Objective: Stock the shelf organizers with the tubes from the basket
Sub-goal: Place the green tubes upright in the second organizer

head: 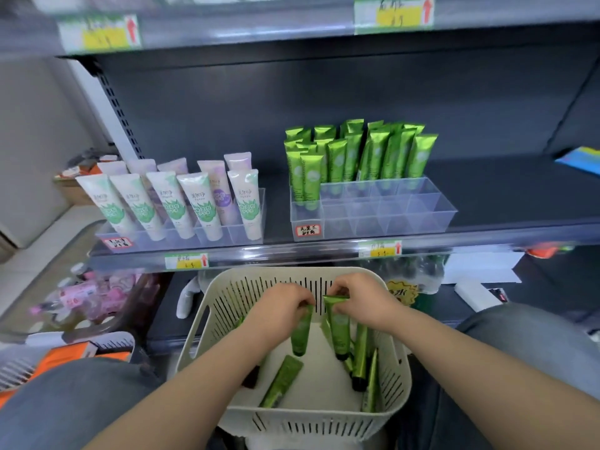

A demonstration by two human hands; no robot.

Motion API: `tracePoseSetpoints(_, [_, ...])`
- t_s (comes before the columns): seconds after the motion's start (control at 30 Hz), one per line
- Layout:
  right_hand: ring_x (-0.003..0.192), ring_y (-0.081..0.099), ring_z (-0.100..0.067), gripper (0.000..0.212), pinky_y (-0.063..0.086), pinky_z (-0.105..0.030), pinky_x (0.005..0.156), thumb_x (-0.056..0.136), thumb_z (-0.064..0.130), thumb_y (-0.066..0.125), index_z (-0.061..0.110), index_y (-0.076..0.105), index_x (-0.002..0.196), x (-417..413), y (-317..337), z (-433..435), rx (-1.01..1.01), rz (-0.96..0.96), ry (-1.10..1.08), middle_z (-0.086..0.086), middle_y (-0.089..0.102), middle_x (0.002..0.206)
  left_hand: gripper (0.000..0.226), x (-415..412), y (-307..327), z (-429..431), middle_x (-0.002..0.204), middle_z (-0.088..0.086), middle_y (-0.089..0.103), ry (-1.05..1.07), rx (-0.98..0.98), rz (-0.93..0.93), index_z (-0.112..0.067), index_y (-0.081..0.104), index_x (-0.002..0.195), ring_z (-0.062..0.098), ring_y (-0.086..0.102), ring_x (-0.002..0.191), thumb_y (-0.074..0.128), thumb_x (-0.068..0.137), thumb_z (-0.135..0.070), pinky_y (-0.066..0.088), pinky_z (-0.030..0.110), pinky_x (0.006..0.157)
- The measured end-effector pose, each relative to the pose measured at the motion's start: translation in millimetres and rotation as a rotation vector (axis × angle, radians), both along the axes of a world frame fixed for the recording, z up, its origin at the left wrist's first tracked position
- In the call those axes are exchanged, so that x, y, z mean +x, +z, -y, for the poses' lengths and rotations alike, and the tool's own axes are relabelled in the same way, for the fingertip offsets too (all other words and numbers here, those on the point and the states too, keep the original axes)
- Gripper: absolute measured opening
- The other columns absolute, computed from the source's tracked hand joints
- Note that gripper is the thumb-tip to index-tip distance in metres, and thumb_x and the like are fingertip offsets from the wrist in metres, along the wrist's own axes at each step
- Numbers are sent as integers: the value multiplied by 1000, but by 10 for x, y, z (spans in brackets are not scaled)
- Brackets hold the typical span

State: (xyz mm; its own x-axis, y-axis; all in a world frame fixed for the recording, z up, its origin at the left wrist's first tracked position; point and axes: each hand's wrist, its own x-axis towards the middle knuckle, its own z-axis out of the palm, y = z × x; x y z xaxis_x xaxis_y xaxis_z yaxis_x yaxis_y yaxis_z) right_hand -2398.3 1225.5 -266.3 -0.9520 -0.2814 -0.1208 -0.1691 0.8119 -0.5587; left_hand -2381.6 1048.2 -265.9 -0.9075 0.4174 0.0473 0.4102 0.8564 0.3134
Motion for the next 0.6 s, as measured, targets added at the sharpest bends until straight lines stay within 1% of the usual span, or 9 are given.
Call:
tracePoseSetpoints(0.07, [92,61,-11,23,50,-28,86,77,18,73,22,68,99,-13,116,-54,-14,-22,-6,7,66,100,27,-11,91,-28,112,-3,66,2,16,-33,-21,67,113,15,59,104,57,88,-14,42,27,95])
tracePoseSetpoints(0.17, [88,60,-10,19,48,-24,80,77,14,73,22,67,93,-38,290,-134,-94,-55,-5,8,63,91,26,-23,235,-84,110,-5,66,9,42,-93,-23,67,111,15,60,102,57,88,-16,41,25,90])
tracePoseSetpoints(0.33, [79,59,-6,20,46,-21,73,76,15,73,30,61,80,-99,533,-244,-152,-125,-28,16,60,79,23,-108,519,-199,109,-5,66,35,84,-156,-23,68,107,15,59,102,57,88,-16,40,24,88])
tracePoseSetpoints(0.5, [81,60,-6,20,49,-26,76,77,14,72,31,61,77,-208,746,-349,-203,-151,-48,13,64,82,22,-234,833,-317,107,-4,67,31,77,-198,-21,69,105,16,59,100,57,88,-14,41,24,87])
tracePoseSetpoints(0.6, [77,58,-4,24,45,-22,66,77,13,71,33,58,71,-293,869,-409,-228,-171,-56,13,63,78,23,-336,1021,-353,108,-4,66,40,65,-211,-21,68,107,16,59,100,56,89,-14,44,27,88])
